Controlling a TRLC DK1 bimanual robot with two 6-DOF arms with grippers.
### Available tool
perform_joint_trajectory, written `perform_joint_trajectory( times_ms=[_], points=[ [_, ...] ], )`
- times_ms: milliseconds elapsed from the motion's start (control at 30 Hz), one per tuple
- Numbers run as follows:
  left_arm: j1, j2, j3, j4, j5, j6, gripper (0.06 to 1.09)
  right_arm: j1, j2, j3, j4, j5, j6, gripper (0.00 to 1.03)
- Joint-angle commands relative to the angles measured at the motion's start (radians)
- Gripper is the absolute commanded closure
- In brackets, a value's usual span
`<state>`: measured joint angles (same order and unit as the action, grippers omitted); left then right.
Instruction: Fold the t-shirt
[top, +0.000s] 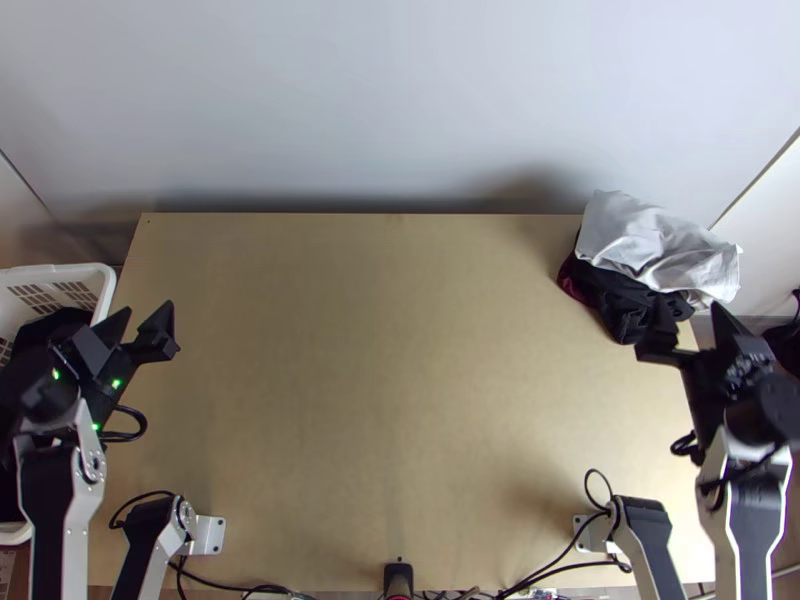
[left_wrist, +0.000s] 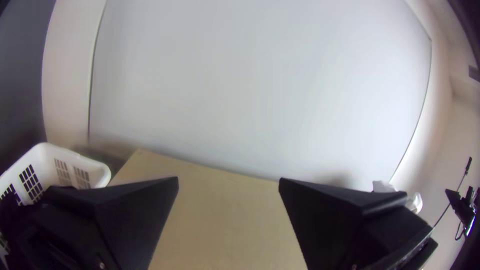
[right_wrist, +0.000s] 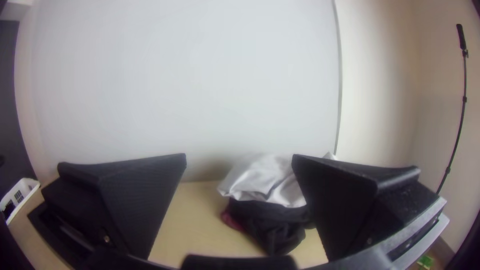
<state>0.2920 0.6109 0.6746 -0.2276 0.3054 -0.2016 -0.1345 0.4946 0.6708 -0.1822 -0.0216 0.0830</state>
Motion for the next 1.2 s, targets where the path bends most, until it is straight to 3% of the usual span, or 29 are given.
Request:
perform_joint_trajectory(
  times_ms=[0, 167, 433, 533, 633, 767, 967, 1167],
  points=[
    [-0.033, -0.079, -0.125, 0.251, -0.060, -0.073, 0.11, 0.015, -0.182, -0.117, 0.125, 0.066, 0.084, 0.05],
    [-0.139, -0.134, -0.173, 0.350, -0.169, -0.067, 0.11, 0.078, -0.237, -0.217, 0.201, 0.065, 0.070, 0.05],
    [-0.301, -0.165, -0.408, 0.643, -0.250, 0.014, 0.11, 0.265, -0.407, -0.474, 0.464, 0.083, -0.131, 0.05],
    [-0.326, -0.198, -0.500, 0.700, -0.288, 0.028, 0.11, 0.306, -0.501, -0.551, 0.461, 0.083, -0.141, 0.05],
    [-0.326, -0.295, -0.576, 0.698, -0.290, 0.037, 0.11, 0.312, -0.501, -0.565, 0.432, 0.089, -0.091, 0.05],
    [-0.326, -0.430, -0.598, 0.542, -0.290, 0.053, 0.11, 0.319, -0.501, -0.570, 0.388, 0.086, -0.086, 0.05],
    [-0.355, -0.617, -0.598, 0.211, -0.284, 0.087, 0.11, 0.343, -0.501, -0.571, 0.162, 0.088, -0.055, 0.05],
    [-0.360, -0.614, -0.598, 0.010, -0.284, 0.091, 0.11, 0.329, -0.501, -0.570, 0.016, 0.089, -0.061, 0.05]
  ],
)
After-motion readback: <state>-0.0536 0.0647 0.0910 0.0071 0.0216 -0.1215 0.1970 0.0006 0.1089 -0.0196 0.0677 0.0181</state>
